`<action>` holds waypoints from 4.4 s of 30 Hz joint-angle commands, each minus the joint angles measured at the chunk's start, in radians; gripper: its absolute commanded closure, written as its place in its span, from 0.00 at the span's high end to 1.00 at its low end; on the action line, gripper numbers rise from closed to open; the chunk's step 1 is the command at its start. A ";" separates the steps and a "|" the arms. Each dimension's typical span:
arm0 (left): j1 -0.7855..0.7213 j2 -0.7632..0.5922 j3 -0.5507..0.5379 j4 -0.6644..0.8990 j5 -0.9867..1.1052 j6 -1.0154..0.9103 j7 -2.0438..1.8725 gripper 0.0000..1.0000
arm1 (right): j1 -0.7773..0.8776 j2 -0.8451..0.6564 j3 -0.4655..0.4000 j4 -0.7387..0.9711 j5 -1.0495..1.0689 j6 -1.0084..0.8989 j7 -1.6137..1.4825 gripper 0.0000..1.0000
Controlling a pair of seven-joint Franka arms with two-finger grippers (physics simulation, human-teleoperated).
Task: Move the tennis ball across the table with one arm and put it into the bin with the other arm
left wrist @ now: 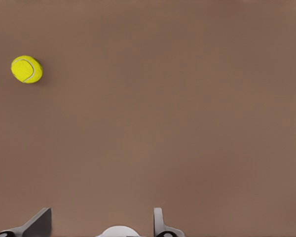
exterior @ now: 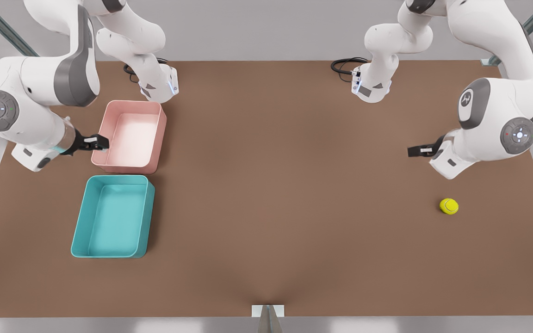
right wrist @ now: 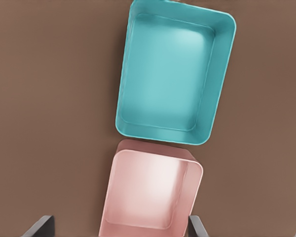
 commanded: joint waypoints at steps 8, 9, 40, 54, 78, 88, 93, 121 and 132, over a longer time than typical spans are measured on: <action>0.112 0.111 0.066 -0.114 -0.007 0.420 1.229 0.21 | 0.038 0.038 0.000 -0.015 -0.037 0.113 0.006 1.00; 0.128 0.157 0.124 -0.130 -0.002 0.471 1.686 0.21 | 0.037 0.043 0.000 -0.007 -0.042 0.114 0.002 1.00; 0.310 0.548 0.190 -0.113 0.139 0.882 2.144 0.21 | 0.046 0.096 -0.005 0.037 -0.069 0.113 0.005 1.00; 0.303 0.574 0.190 -0.115 0.119 0.885 2.098 0.21 | 0.044 0.096 -0.006 0.037 -0.063 0.114 0.005 1.00; -0.155 0.060 0.242 0.088 -0.071 -0.126 0.027 1.00 | 0.271 0.294 0.002 0.053 0.006 0.232 0.165 1.00; -0.155 0.065 0.224 0.112 -0.069 -0.120 0.029 1.00 | 0.264 0.227 -0.034 -0.506 -0.023 0.973 0.327 1.00; -0.155 0.066 0.224 0.112 -0.068 -0.118 0.029 1.00 | 0.264 0.284 -0.040 -0.526 -0.023 1.055 0.327 1.00; -0.155 0.079 0.227 0.114 -0.051 -0.128 0.022 1.00 | 0.161 0.346 -0.026 -0.619 -0.129 1.091 -1.723 1.00; -0.155 0.079 0.227 0.114 -0.053 -0.128 0.022 1.00 | 0.161 0.376 -0.049 -0.610 -0.126 1.157 -1.712 1.00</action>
